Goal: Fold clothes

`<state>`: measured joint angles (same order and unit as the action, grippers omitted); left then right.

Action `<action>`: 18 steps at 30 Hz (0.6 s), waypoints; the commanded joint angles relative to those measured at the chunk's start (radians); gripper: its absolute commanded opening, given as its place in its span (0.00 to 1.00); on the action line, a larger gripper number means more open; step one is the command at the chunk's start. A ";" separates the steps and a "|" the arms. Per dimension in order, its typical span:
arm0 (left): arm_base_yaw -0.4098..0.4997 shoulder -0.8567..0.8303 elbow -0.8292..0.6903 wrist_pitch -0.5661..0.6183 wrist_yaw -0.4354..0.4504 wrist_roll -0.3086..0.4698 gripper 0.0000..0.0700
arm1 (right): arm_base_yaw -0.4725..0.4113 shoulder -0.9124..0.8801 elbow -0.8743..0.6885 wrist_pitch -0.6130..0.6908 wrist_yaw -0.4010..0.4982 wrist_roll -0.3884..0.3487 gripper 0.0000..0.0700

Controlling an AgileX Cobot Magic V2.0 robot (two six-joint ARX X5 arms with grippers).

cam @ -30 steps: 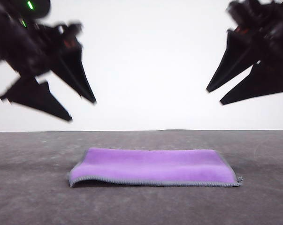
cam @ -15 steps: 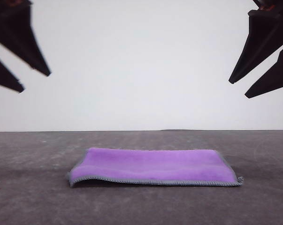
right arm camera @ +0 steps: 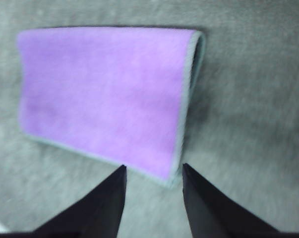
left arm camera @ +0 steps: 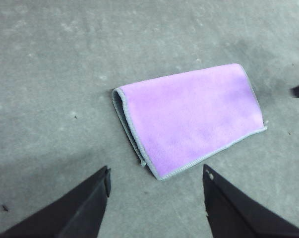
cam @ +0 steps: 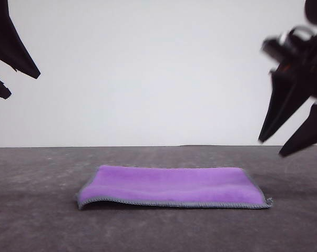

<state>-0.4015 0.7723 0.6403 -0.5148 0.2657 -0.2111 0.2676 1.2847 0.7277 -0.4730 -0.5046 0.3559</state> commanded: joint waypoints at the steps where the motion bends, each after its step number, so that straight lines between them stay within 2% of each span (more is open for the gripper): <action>1: -0.005 0.005 0.011 0.013 0.000 -0.005 0.50 | 0.003 0.053 0.006 0.040 -0.005 -0.023 0.32; 6: -0.005 0.005 0.011 0.013 0.000 -0.015 0.50 | 0.003 0.164 0.006 0.124 -0.032 -0.018 0.33; 11: -0.005 0.005 0.011 0.013 -0.001 -0.015 0.50 | 0.003 0.235 0.006 0.182 -0.047 -0.018 0.44; 14: -0.005 0.005 0.011 0.013 -0.001 -0.015 0.50 | 0.003 0.260 0.006 0.203 -0.057 -0.018 0.45; 18: -0.005 0.005 0.011 0.013 -0.003 -0.014 0.50 | 0.003 0.293 0.006 0.242 -0.130 -0.015 0.45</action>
<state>-0.4015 0.7723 0.6403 -0.5121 0.2644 -0.2256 0.2672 1.5516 0.7277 -0.2383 -0.6213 0.3473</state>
